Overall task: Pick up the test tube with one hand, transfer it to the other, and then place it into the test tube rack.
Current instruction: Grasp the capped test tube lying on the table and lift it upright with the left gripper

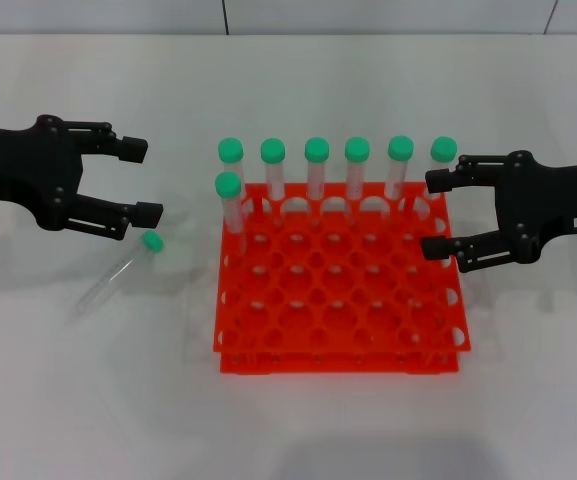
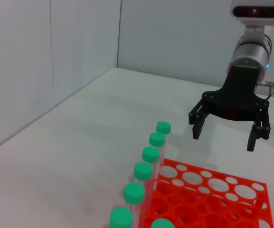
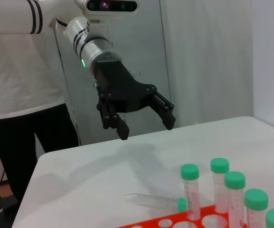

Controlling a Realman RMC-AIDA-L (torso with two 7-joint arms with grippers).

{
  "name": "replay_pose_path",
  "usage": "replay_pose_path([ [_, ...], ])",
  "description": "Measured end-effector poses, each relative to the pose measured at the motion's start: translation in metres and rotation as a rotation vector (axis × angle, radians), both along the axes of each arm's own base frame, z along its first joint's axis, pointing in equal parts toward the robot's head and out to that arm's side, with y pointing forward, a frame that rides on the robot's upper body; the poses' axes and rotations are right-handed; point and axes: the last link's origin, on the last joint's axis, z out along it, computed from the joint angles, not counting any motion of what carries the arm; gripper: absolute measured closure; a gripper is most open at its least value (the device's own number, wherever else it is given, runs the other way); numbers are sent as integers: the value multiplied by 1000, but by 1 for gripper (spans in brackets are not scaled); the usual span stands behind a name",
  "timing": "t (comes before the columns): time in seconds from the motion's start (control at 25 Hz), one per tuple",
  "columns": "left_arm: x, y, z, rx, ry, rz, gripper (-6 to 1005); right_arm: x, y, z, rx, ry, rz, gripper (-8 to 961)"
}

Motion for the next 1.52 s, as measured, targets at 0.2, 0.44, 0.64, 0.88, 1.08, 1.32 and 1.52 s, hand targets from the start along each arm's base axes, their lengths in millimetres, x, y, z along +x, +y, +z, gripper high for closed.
replay_pose_path([
  [0.2,0,0,0,1,0,2,124,0,0,0,5,2,2,99],
  [0.44,1,1,-1,0,-1,2,124,2,0,1,17,4,-6,99],
  [0.64,8,6,4,-10,10,53,124,7,4,4,65,14,-40,100],
  [0.88,30,19,25,-58,144,270,125,20,2,19,167,39,-79,100],
  [1.08,42,20,30,-120,331,502,125,27,-1,25,203,35,-83,100],
  [1.32,49,21,20,-133,623,654,125,31,-4,28,223,28,-82,99],
  [1.52,46,23,7,-115,733,682,127,30,-3,27,226,29,-75,99],
])
